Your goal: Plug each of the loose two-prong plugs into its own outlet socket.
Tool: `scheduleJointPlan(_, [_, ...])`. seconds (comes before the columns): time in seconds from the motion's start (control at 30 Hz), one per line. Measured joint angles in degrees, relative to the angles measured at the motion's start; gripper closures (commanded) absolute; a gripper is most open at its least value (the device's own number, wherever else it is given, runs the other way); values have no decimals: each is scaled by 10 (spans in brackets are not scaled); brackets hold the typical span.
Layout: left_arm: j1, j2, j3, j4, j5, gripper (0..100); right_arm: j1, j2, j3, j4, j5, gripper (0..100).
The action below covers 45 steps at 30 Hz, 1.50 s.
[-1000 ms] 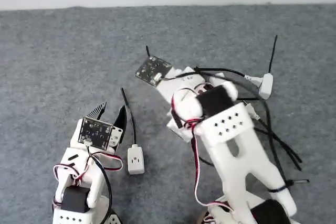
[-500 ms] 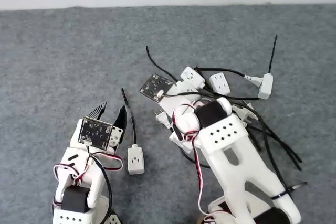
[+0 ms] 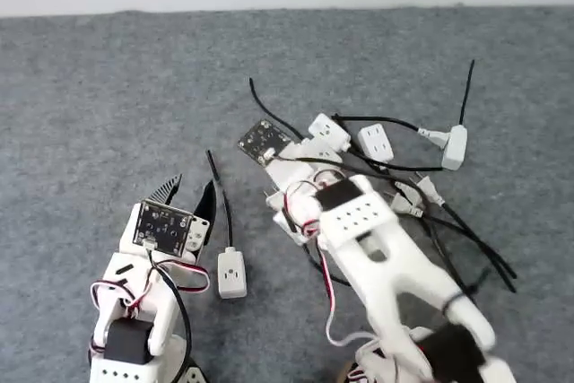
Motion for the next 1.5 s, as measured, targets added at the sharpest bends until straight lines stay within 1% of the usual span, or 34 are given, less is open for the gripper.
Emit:
scheduleJointPlan(0.13, [-24, 0, 10, -30, 0, 830, -6, 71, 0, -62, -10, 779])
scheduleJointPlan(0.27, [-24, 0, 12, -39, 0, 830, -35, 128, -9, -75, -10, 779])
scheduleJointPlan(0.47, [-24, 0, 12, -40, 0, 830, -40, 194, -61, -76, -10, 780])
scheduleJointPlan(0.53, [-25, 0, 12, -40, 0, 830, -40, 204, -76, -76, -10, 804])
scheduleJointPlan(0.67, [-25, 0, 12, -40, 0, 830, -40, 226, -104, -93, -10, 897])
scheduleJointPlan(0.73, [-29, 0, 12, -40, 0, 830, -40, 246, -122, -98, -10, 920])
scheduleJointPlan(0.87, [-30, 0, 12, -40, 0, 830, -40, 287, -178, -72, -10, 928])
scheduleJointPlan(0.9, [-30, 0, 12, -40, 0, 830, -39, 297, -193, -60, -10, 943])
scheduleJointPlan(0.93, [-29, 0, 12, -40, 0, 830, -39, 307, -208, -46, -10, 984])
scheduleJointPlan(0.97, [-28, 0, 12, -40, 0, 830, -39, 317, -225, -31, -10, 996])
scheduleJointPlan(1.0, [-28, 0, 12, -40, 0, 830, -39, 327, -240, -18, -10, 980])
scheduleJointPlan(1.03, [-28, 0, 12, -40, 0, 830, -38, 336, -253, -4, -10, 993])
scheduleJointPlan(1.13, [-28, 0, 12, -40, 0, 830, -38, 353, -282, 23, -10, 990])
scheduleJointPlan(1.5, [-29, 0, 42, -75, 0, 830, -38, 355, -290, 32, -10, 989])
